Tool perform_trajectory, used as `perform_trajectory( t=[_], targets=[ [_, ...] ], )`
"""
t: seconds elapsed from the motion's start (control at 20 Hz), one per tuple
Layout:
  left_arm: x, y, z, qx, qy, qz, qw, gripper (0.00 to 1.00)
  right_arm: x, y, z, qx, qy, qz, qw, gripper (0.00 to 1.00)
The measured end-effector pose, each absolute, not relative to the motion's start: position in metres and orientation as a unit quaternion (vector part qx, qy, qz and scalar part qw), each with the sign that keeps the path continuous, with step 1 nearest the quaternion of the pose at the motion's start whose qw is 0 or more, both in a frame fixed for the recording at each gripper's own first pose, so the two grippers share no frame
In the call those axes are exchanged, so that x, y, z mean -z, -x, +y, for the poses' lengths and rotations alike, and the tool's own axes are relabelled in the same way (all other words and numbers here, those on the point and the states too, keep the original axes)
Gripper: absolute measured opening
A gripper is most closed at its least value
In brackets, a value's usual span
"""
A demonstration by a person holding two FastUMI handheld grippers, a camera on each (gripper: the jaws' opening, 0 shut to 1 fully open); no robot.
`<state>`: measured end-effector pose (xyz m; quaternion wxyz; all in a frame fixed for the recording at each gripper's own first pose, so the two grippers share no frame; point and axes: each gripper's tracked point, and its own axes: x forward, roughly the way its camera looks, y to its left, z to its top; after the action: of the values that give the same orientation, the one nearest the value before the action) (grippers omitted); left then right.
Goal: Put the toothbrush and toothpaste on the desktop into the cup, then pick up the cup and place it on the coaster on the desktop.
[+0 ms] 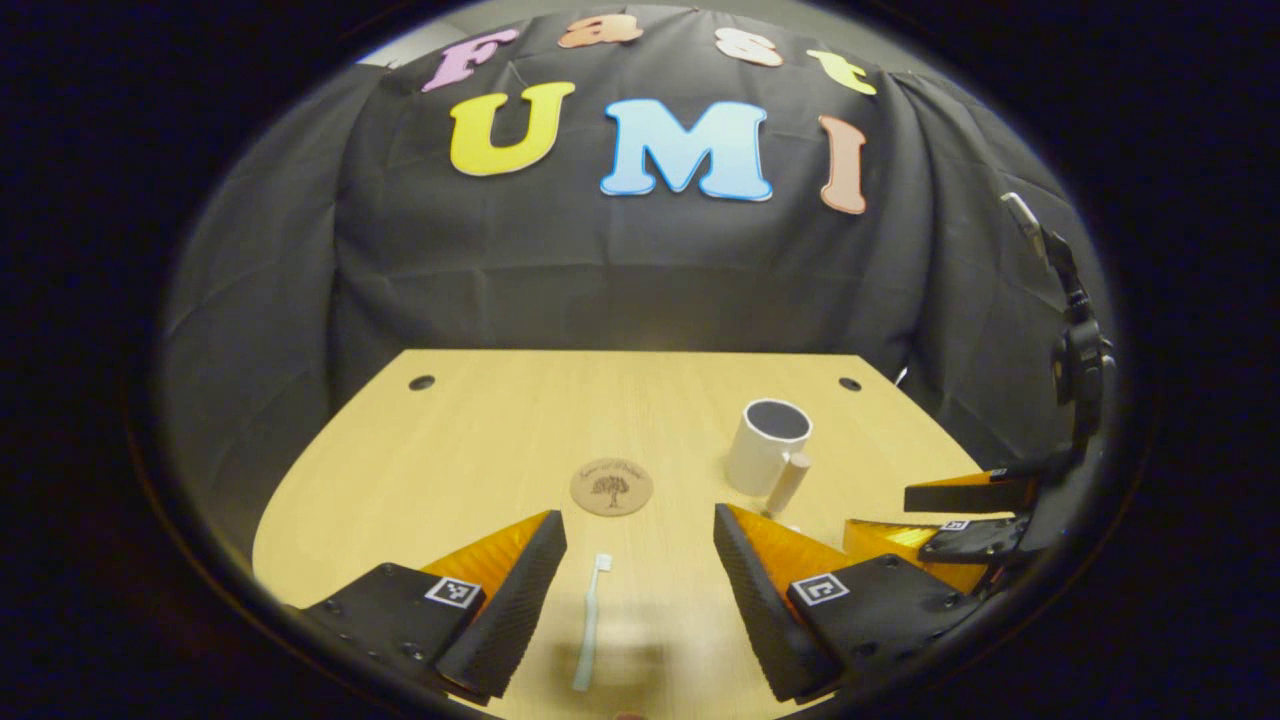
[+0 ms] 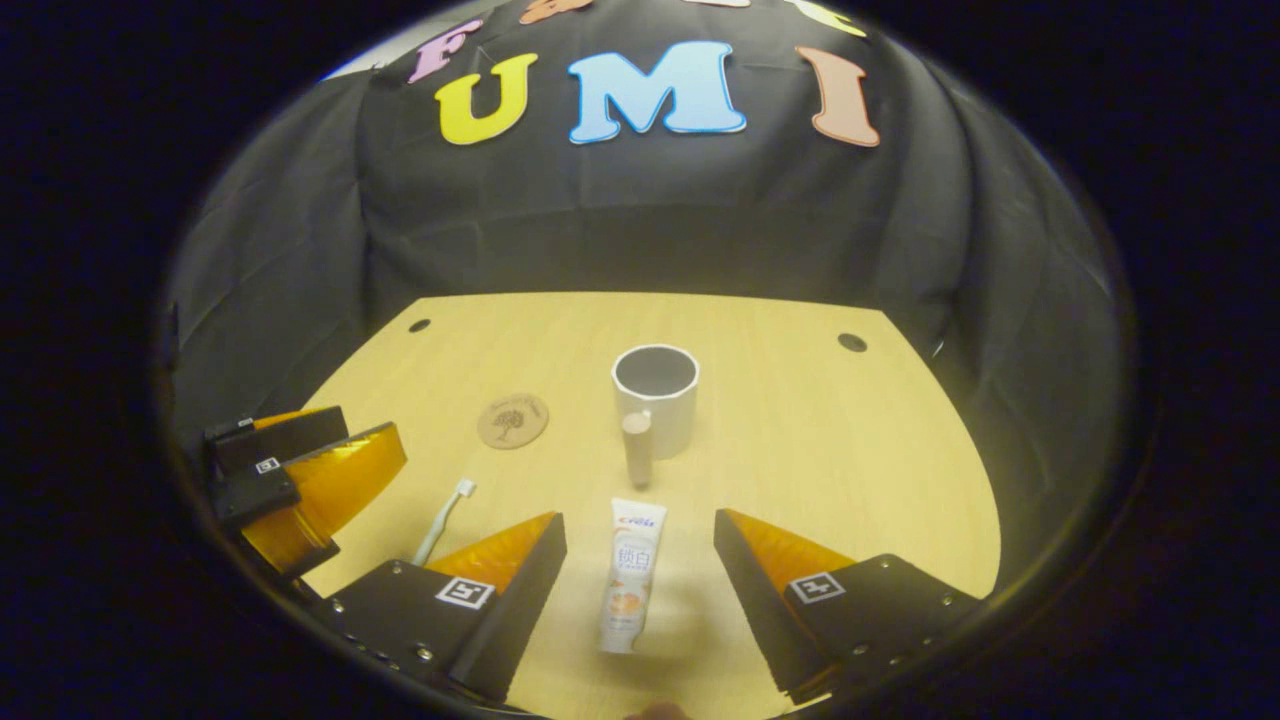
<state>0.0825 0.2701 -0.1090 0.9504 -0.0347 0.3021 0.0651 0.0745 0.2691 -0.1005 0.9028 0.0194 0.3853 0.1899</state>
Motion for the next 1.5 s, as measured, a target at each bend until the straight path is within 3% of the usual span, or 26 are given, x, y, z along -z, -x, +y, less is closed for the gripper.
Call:
perform_trajectory(
  t=[0.75,1.5],
  targets=[
    [0.238,-0.038,0.285,-0.058,0.060,0.565,0.821,0.99,0.153,-0.072,0.286,-0.189,-0.018,0.487,0.853,0.92],
    [0.280,-0.005,0.290,-0.046,0.058,0.670,0.739,0.98,0.204,-0.065,0.289,-0.176,0.013,0.572,0.801,0.92]
  ],
)
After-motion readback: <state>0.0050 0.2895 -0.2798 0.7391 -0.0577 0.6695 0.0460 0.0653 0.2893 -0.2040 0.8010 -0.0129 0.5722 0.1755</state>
